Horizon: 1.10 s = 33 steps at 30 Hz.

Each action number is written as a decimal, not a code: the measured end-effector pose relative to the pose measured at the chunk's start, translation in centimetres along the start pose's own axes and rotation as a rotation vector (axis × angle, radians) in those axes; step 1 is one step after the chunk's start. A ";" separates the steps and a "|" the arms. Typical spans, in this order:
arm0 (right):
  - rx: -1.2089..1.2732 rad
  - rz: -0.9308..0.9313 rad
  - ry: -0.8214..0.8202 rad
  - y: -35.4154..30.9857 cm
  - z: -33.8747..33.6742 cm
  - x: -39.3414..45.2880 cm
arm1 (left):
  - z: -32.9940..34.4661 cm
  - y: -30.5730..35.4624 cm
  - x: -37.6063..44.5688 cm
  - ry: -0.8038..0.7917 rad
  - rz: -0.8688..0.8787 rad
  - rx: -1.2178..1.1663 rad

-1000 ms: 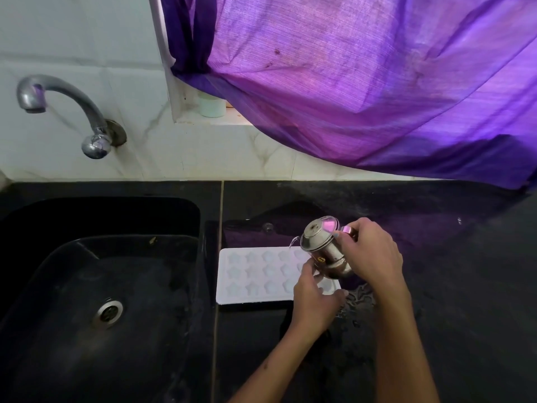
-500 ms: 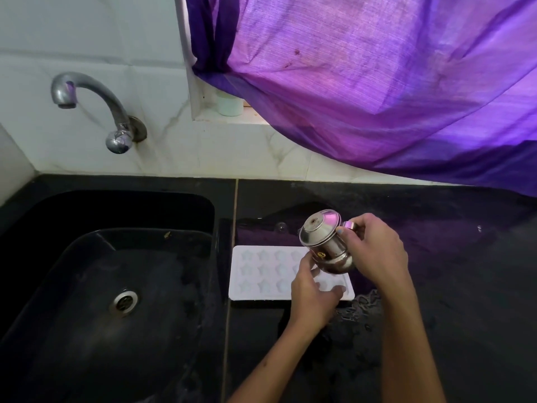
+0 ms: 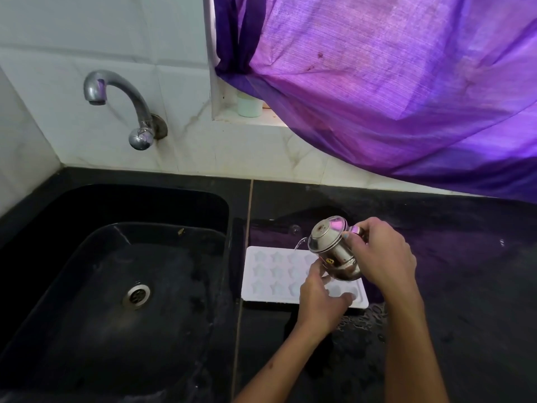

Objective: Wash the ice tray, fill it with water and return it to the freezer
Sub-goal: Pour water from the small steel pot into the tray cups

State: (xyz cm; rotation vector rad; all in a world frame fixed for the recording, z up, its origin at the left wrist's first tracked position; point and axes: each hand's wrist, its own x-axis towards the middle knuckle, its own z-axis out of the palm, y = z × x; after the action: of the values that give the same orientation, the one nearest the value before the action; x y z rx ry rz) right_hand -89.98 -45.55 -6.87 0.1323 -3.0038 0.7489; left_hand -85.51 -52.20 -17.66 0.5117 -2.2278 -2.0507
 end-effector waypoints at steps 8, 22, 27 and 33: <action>0.004 0.018 0.006 0.2 0.0 -0.1 | 0.1 0.0 -0.1 -0.011 -0.002 -0.008; 0.082 0.000 0.015 0.1 -0.7 -0.6 | -0.5 0.6 -0.7 0.037 0.056 -0.068; 0.055 -0.025 0.020 -0.5 -0.3 -0.7 | -0.8 0.5 -0.7 0.050 0.047 -0.064; 0.022 -0.038 0.011 -1.1 0.2 -0.7 | -1.0 0.2 -0.7 0.051 0.021 -0.061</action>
State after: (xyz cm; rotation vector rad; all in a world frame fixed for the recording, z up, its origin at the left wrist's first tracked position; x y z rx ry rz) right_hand -89.15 -46.54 -6.60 0.1846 -2.9743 0.7765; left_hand -84.65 -52.91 -17.28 0.5276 -2.1261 -2.0639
